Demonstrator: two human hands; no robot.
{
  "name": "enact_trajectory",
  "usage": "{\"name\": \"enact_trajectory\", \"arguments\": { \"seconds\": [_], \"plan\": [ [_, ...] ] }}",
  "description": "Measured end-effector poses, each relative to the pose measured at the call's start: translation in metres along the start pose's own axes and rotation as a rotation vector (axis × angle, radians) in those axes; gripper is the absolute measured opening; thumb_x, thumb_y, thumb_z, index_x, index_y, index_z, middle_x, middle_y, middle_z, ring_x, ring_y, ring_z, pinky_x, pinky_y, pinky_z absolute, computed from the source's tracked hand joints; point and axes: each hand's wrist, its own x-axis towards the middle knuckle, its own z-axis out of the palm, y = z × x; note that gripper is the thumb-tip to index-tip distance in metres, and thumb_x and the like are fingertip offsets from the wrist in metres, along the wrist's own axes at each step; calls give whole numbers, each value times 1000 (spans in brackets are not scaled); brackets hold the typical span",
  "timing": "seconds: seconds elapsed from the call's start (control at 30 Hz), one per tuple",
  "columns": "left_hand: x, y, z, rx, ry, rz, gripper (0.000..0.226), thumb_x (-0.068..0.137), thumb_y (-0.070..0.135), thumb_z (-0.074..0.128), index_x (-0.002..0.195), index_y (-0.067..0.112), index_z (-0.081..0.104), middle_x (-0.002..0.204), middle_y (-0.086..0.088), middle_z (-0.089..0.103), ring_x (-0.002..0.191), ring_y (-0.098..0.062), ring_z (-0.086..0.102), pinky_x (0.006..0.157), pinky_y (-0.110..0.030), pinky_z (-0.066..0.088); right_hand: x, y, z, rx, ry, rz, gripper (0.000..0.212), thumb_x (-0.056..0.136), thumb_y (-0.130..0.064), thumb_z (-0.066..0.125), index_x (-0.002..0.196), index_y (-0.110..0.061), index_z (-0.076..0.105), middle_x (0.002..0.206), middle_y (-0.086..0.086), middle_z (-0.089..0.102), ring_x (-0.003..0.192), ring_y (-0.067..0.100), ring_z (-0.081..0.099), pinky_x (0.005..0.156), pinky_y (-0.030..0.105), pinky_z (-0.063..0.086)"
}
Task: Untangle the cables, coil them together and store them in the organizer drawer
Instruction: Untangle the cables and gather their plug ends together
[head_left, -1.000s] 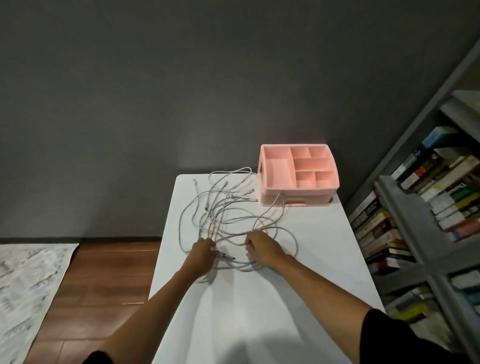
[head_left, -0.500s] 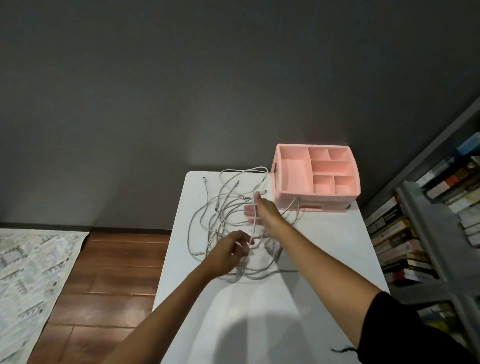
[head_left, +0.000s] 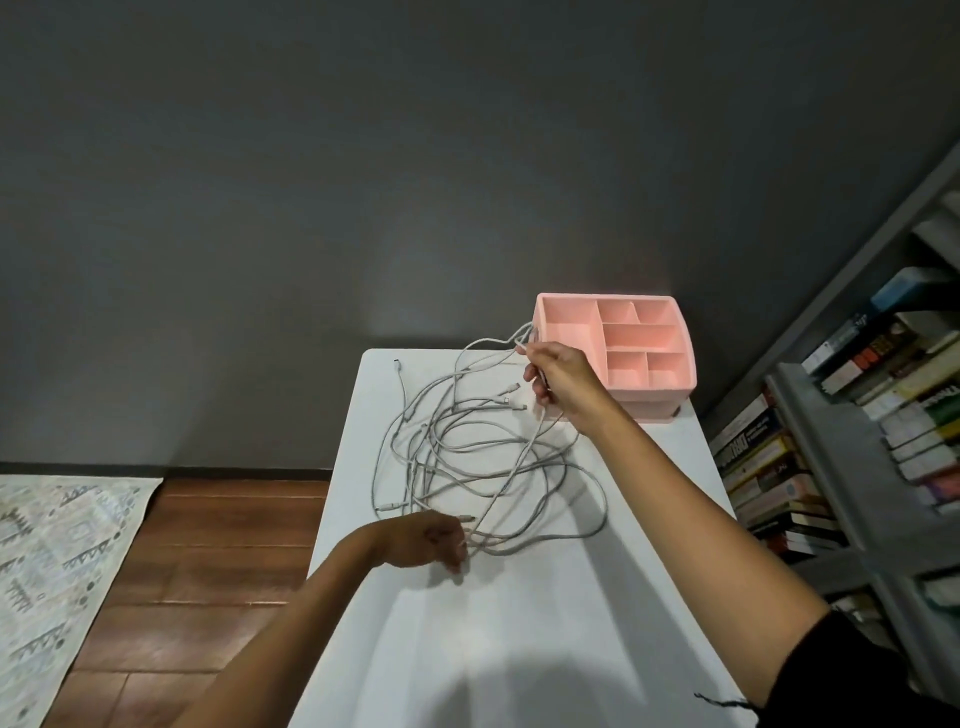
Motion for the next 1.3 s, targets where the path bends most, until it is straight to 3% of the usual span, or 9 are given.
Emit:
{"name": "enact_trajectory", "arguments": {
  "seconds": [0.2, 0.27, 0.37, 0.5, 0.6, 0.87, 1.07, 1.2, 1.3],
  "plan": [
    [-32, 3, -45, 91, 187, 104, 17, 95, 7, 54, 82, 17, 60, 79, 6, 65, 78, -11, 62, 81, -34, 51, -19, 18, -26, -337, -24, 96, 17, 98, -13, 48, 108, -6, 59, 76, 7, 58, 43, 7, 49, 38, 16, 34],
    [-42, 27, -53, -20, 248, 202, 13, 98, 10, 50, 89, 8, 59, 78, 2, 63, 74, -13, 59, 75, -28, 50, -23, 27, -29, -631, -61, 104, 36, 97, -19, 52, 131, -7, 49, 116, 12, 56, 87, 23, 62, 67, 27, 50],
    [-48, 66, -64, -80, 322, 293, 18, 99, 14, 47, 94, 1, 57, 76, -9, 55, 71, -15, 54, 71, -26, 47, -34, 25, -16, -920, -159, -146, 50, 98, -37, 48, 145, -23, 38, 154, 5, 25, 139, 26, 28, 114, 41, 23],
    [-50, 98, -71, -117, 416, 398, 15, 99, 15, 47, 89, 9, 58, 69, -8, 55, 64, -13, 55, 64, -23, 49, -59, -4, 10, -374, -424, -159, 45, 102, -39, 35, 116, -9, 65, 97, 6, 71, 97, 8, 64, 93, 20, 43],
    [-49, 96, -73, -161, 456, 420, 15, 95, 20, 51, 90, 10, 60, 68, -3, 55, 64, -12, 56, 67, -24, 51, -61, -17, 13, -299, -409, -331, 33, 101, -26, 44, 89, -6, 67, 57, -1, 44, 54, 6, 47, 60, 15, 40],
    [-48, 36, -53, -240, 459, 318, 52, 83, 63, 55, 88, 12, 65, 74, 2, 64, 76, -12, 57, 72, -23, 45, -56, -48, -3, -99, -291, -440, 32, 101, -22, 45, 76, -12, 63, 50, -12, 37, 50, 5, 36, 54, 18, 37],
    [-61, 43, -53, -869, 700, 421, 31, 96, 38, 42, 74, 18, 52, 54, 9, 33, 47, -6, 32, 68, -25, 43, -54, -33, -26, -143, -286, -263, 28, 99, -29, 49, 81, -13, 64, 51, -12, 37, 49, 7, 28, 42, 15, 28],
    [-75, 71, -69, -1132, 852, 645, 39, 99, 40, 36, 67, 24, 51, 74, 10, 57, 62, -4, 53, 68, -22, 42, -60, 14, -34, -348, -477, -132, 17, 89, -21, 65, 87, -4, 67, 78, 7, 59, 63, 10, 49, 59, 20, 43],
    [-91, 96, -76, -1291, 800, 836, 46, 100, 37, 36, 60, 22, 55, 103, 4, 71, 93, -10, 66, 81, -27, 52, -52, 55, -34, -555, -364, -151, 4, 87, -18, 69, 85, -15, 69, 94, 7, 66, 88, 14, 60, 83, 26, 44]
  ]
}}
